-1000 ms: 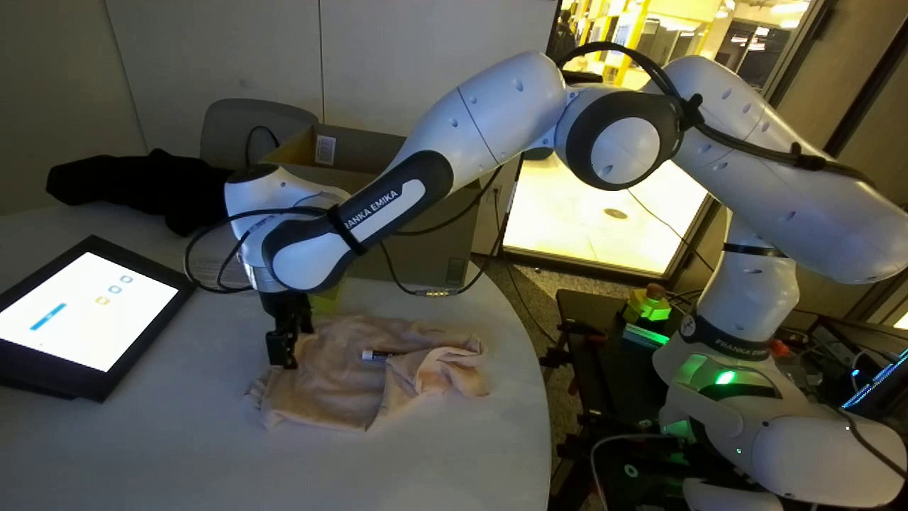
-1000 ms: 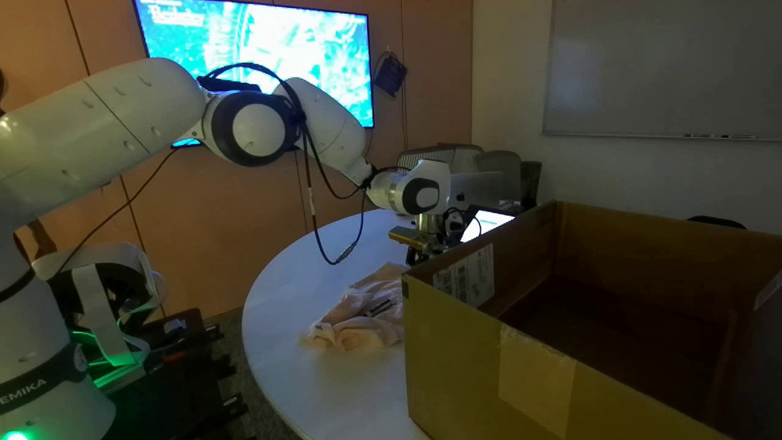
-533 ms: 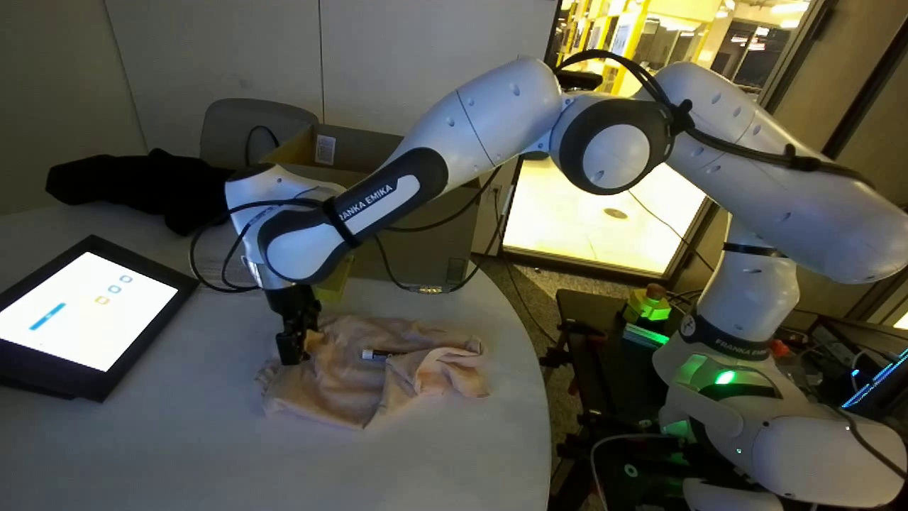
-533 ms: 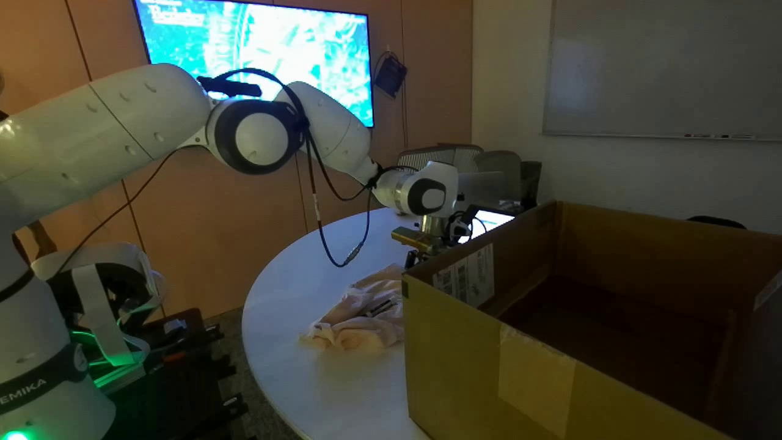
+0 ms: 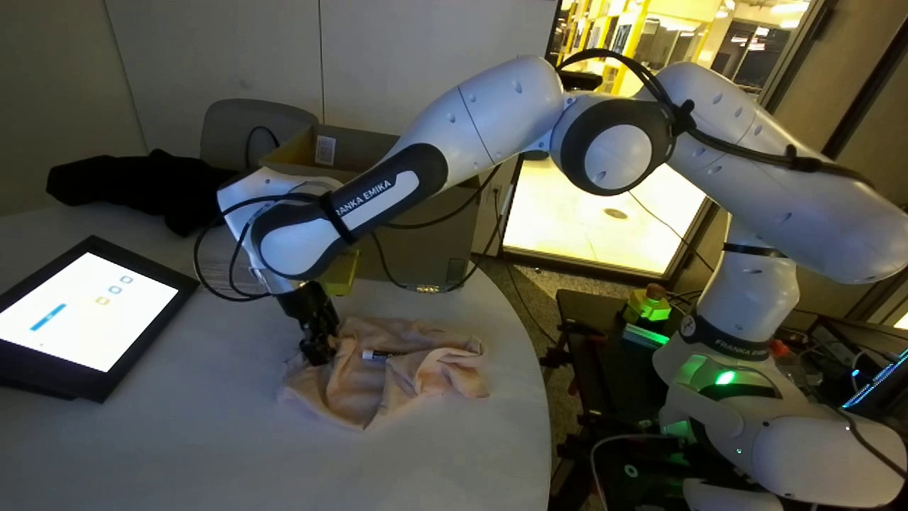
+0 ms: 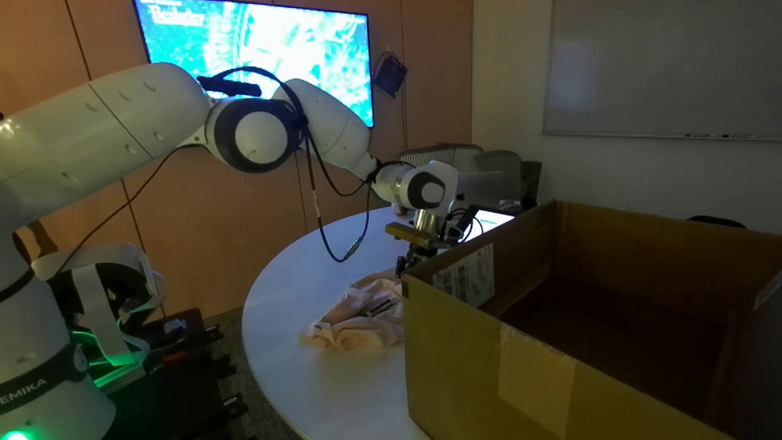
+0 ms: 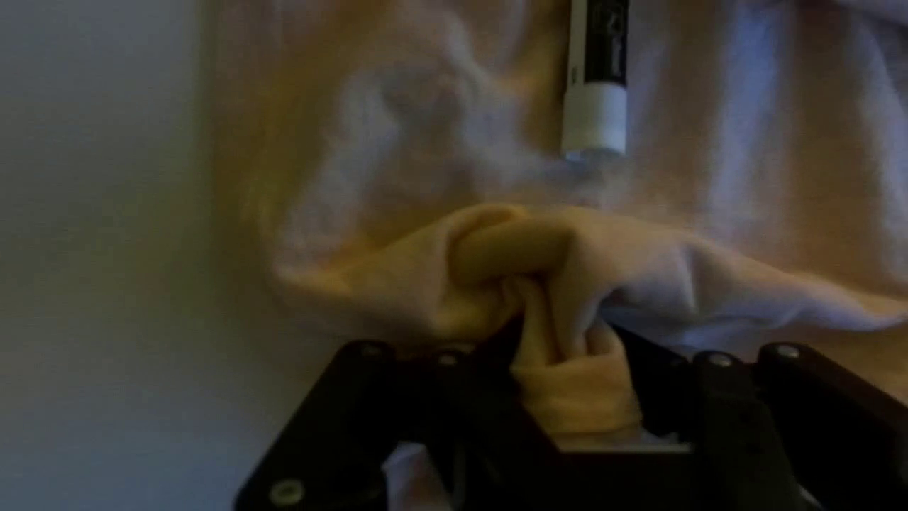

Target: Pick up the marker and put it on the cloth, then put the cloth in box

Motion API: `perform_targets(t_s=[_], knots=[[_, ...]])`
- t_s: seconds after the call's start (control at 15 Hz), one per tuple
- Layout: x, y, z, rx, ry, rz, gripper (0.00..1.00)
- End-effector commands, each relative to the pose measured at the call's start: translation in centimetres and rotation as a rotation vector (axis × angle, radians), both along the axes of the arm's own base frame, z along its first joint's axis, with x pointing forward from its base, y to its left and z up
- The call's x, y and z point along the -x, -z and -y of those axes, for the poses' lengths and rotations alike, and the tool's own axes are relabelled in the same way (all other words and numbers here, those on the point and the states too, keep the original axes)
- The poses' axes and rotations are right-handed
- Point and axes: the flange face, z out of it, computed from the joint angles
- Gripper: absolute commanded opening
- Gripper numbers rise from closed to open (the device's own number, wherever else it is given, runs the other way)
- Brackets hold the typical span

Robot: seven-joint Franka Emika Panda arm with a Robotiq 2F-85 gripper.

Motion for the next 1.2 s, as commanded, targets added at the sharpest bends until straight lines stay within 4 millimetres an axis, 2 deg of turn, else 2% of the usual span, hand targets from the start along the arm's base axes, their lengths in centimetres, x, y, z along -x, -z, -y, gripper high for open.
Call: perform_targets(t_s=[0.0,0.27,0.47,0.93,1.13], knots=[[1.1,-3.2,-0.4,0.004,-0.074,-0.088,0.10],[3.0,-6.5,-1.2,0.001,-0.179,-0.173,0.12],[5.0,-7.1,-1.7,-0.017,-0.259,-0.245,0.13],[11.6,-5.7,-1.6,-0.049,-0.369,-0.380,0.13],[14.0,-3.9,-1.6,-0.045,-0.367,-0.370,0.13]])
